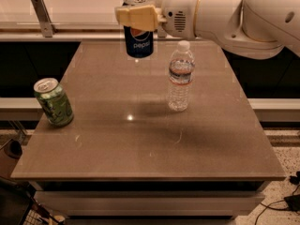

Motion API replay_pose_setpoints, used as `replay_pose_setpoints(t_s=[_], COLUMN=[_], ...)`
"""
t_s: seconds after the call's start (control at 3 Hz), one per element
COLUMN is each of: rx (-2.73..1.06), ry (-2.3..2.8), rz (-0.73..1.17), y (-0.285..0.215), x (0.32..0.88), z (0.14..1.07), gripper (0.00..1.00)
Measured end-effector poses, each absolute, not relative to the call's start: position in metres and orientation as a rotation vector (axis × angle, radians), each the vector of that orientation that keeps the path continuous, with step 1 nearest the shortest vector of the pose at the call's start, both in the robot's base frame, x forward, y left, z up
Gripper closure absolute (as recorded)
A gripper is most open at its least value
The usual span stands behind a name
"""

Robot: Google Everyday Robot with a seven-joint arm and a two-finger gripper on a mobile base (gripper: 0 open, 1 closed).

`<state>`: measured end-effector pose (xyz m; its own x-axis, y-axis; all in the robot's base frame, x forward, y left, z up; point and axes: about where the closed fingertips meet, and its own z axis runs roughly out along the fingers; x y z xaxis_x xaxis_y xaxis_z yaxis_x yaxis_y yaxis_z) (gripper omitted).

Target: Move pepsi can near green can

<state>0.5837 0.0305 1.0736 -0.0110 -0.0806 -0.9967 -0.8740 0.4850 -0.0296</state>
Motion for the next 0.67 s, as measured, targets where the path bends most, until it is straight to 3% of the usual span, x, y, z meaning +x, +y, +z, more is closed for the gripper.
replay_pose_setpoints(t_s=[0.67], rx=[-0.896], ry=[1.480], rz=[0.796], y=[0.059], x=[0.555], z=[1.049], gripper=[1.00])
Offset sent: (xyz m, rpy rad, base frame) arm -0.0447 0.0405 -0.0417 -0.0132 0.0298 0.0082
